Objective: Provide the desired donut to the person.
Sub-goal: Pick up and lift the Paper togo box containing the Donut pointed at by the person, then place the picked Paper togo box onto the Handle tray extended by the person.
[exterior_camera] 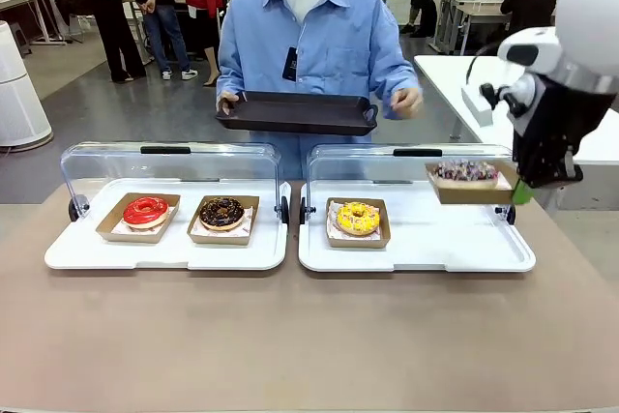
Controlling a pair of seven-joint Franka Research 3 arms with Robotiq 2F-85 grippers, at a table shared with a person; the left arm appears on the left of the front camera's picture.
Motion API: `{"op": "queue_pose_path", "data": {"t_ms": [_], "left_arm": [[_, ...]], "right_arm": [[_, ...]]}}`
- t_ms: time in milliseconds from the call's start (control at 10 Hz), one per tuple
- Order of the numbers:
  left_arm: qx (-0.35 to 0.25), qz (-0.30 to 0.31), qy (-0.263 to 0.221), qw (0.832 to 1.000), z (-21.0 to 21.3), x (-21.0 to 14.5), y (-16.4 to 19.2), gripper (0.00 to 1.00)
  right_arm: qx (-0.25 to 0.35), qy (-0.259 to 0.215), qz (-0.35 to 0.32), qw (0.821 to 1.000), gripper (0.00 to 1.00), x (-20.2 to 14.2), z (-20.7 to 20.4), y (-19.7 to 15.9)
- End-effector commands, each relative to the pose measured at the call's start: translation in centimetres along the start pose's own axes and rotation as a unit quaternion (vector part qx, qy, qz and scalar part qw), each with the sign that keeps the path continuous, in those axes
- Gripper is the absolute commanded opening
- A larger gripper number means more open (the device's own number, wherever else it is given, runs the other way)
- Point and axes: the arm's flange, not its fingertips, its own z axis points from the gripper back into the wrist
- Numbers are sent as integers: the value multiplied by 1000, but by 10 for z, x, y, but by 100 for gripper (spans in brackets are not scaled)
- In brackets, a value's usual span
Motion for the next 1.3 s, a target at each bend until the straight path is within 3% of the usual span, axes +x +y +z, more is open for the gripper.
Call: {"op": "queue_pose_path", "data": {"t_ms": [0, 200, 300, 1200], "left_arm": [[2, -3, -10, 1000, 1, 2, 1, 100], [2, -3, -10, 1000, 1, 2, 1, 100], [2, -3, -10, 1000, 1, 2, 1, 100], [2, -3, -10, 1000, 1, 2, 1, 100]], "right_arm": [[-5, 6, -19, 1000, 0, 13, 16, -18], [10, -15, 13, 1000, 0, 18, 20, -34], [-13, -7, -7, 1000, 0, 13, 22, -12], [-13, -7, -7, 1000, 0, 13, 22, -12]]}}
